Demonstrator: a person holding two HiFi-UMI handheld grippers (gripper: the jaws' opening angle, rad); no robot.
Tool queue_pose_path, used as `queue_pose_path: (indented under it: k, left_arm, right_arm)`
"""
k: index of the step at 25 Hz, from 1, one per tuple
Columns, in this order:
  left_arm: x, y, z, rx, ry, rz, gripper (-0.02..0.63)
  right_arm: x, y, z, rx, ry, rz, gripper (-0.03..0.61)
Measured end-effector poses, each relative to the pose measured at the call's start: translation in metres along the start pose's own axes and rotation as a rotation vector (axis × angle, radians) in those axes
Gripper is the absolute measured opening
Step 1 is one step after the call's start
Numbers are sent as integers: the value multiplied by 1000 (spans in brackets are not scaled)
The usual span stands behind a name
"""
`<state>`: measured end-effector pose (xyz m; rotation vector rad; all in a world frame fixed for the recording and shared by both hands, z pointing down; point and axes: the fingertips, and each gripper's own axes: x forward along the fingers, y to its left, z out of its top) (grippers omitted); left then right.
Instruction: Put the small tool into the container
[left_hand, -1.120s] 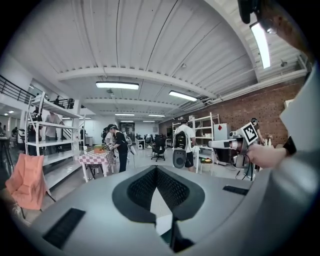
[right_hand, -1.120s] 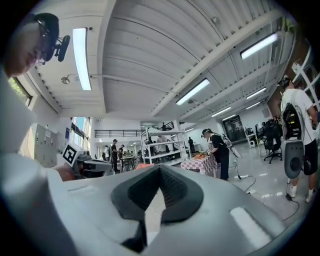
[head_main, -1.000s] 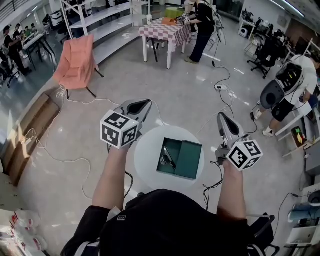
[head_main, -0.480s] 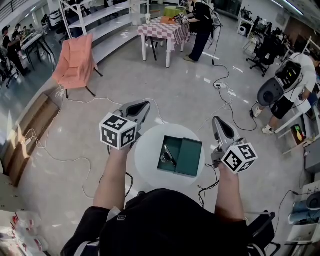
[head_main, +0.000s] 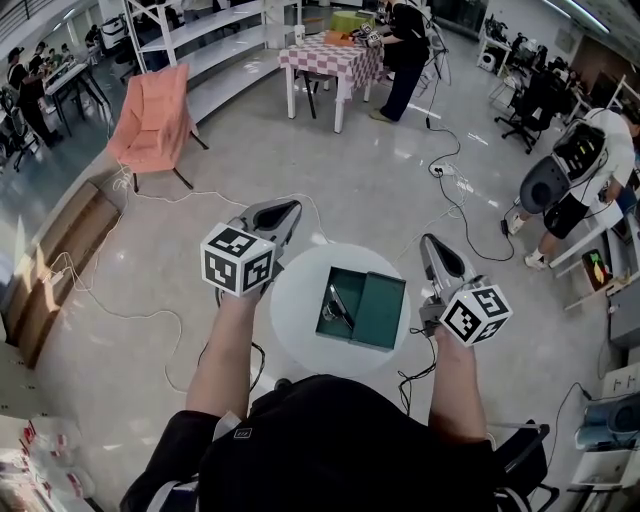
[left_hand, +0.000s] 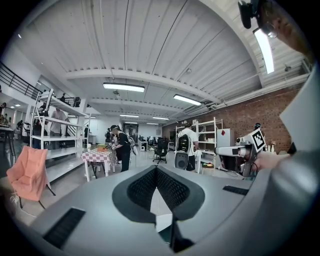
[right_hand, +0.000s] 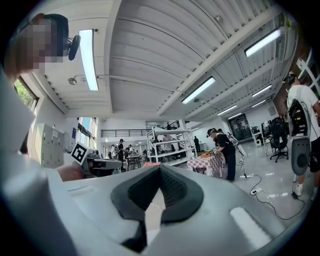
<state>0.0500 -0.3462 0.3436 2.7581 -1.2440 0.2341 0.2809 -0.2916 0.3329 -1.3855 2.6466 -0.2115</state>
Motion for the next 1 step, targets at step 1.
queue_pose_path:
  k: [1]
  left_arm:
    - [-1, 0, 0, 0, 1, 0, -11]
  right_arm:
    - [0, 0, 0, 0, 0, -1, 8]
